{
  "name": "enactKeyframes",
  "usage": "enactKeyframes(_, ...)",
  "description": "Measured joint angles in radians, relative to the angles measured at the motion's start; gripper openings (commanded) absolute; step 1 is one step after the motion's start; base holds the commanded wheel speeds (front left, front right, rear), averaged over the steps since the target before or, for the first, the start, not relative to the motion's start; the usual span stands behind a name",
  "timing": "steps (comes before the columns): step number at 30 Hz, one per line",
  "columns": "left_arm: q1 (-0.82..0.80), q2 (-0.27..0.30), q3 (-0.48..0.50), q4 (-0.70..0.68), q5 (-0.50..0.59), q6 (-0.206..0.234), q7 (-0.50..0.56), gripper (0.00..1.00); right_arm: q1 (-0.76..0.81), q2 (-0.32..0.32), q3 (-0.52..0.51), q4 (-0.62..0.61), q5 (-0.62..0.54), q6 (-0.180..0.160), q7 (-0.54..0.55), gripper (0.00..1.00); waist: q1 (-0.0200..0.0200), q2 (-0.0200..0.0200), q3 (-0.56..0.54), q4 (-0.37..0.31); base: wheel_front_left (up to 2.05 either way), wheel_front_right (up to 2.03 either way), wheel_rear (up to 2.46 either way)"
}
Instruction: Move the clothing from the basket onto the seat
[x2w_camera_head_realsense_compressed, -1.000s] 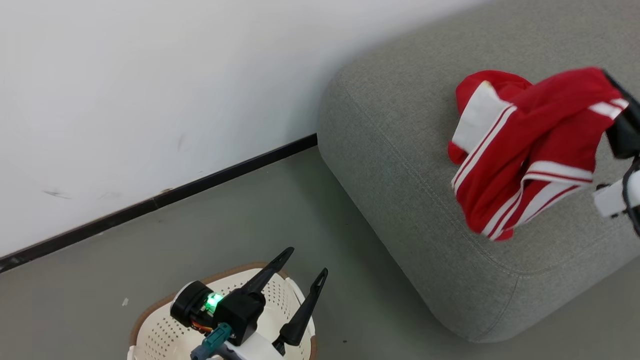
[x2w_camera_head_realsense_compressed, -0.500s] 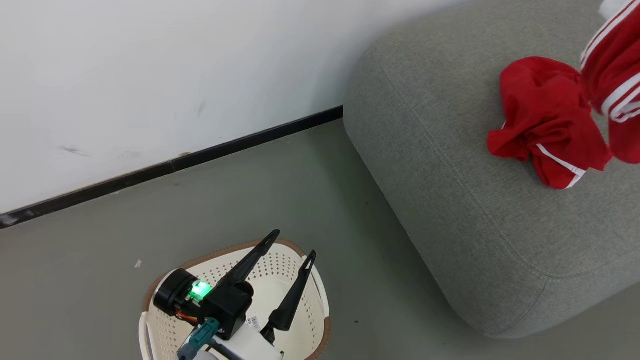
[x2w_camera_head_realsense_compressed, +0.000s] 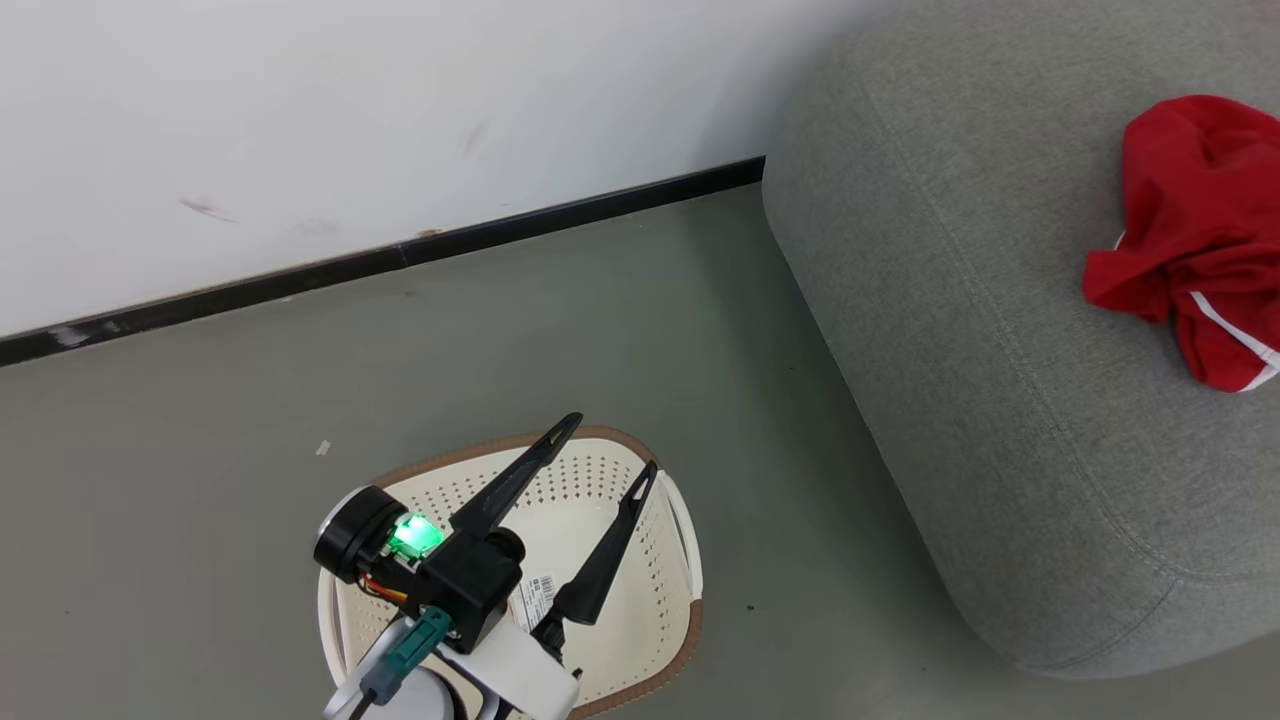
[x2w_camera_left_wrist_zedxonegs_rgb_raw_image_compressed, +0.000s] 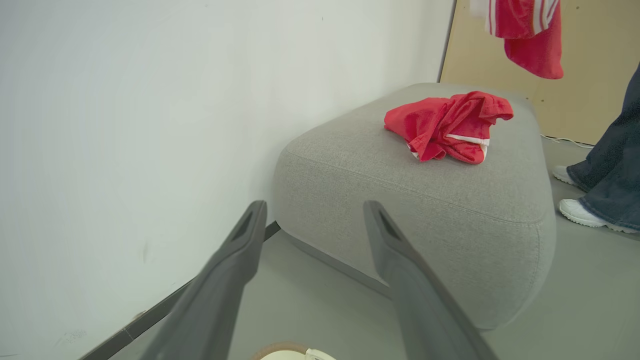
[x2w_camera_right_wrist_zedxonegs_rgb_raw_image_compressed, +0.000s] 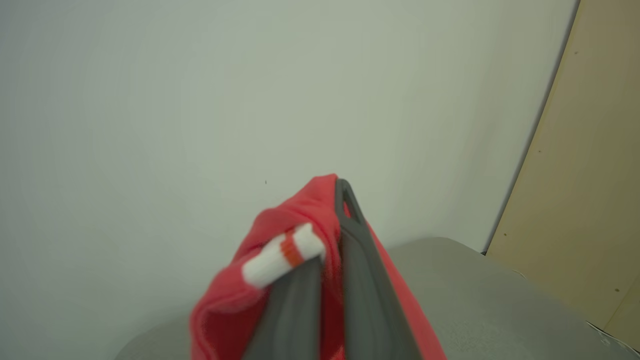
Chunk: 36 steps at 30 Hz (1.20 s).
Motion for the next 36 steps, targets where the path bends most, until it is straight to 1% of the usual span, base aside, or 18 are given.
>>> enactKeyframes(4,-0.011,0.004,-0.003,-0.008,0.007,0.000,0.009,1.00,0.027,0.017,-0.013,0.013,-0.029,0.000,-0.005,0.00,0.0000,0.0000,0.016,0.016,0.00,0.00,0.00)
enactKeyframes(9,-0.028,0.007,-0.019,-0.029,0.022,-0.010,0.031,1.00,0.055,0.028,-0.014,0.064,-0.057,0.000,-0.027,0.00,0.0000,0.0000,0.047,0.045,0.00,0.00,0.00)
enactKeyframes(14,-0.039,0.011,-0.028,-0.037,0.025,-0.018,0.054,1.00,0.101,0.066,-0.018,0.127,-0.074,0.000,-0.051,0.00,0.0000,0.0000,0.074,0.066,0.00,0.00,0.00)
enactKeyframes(20,-0.053,0.018,-0.028,-0.054,0.032,-0.019,0.072,1.00,0.157,0.119,-0.041,0.204,-0.085,0.000,-0.090,0.00,0.0000,0.0000,0.106,0.087,0.00,0.00,0.00)
enactKeyframes(25,-0.069,0.021,-0.028,-0.063,0.032,-0.019,0.081,1.00,0.169,0.140,-0.063,0.271,-0.103,0.000,-0.111,0.00,0.0000,0.0000,0.132,0.100,0.00,0.00,0.00)
enactKeyframes(32,-0.085,0.021,-0.030,-0.071,0.039,-0.027,0.088,1.00,0.186,0.190,-0.060,0.314,-0.159,0.000,-0.129,0.00,0.0000,0.0000,0.165,0.110,0.00,0.00,0.00)
enactKeyframes(36,-0.090,0.021,-0.028,-0.074,0.040,-0.027,0.088,1.00,0.202,0.196,-0.062,0.358,-0.188,0.000,-0.132,0.00,0.0000,0.0000,0.180,0.113,0.00,0.00,0.00)
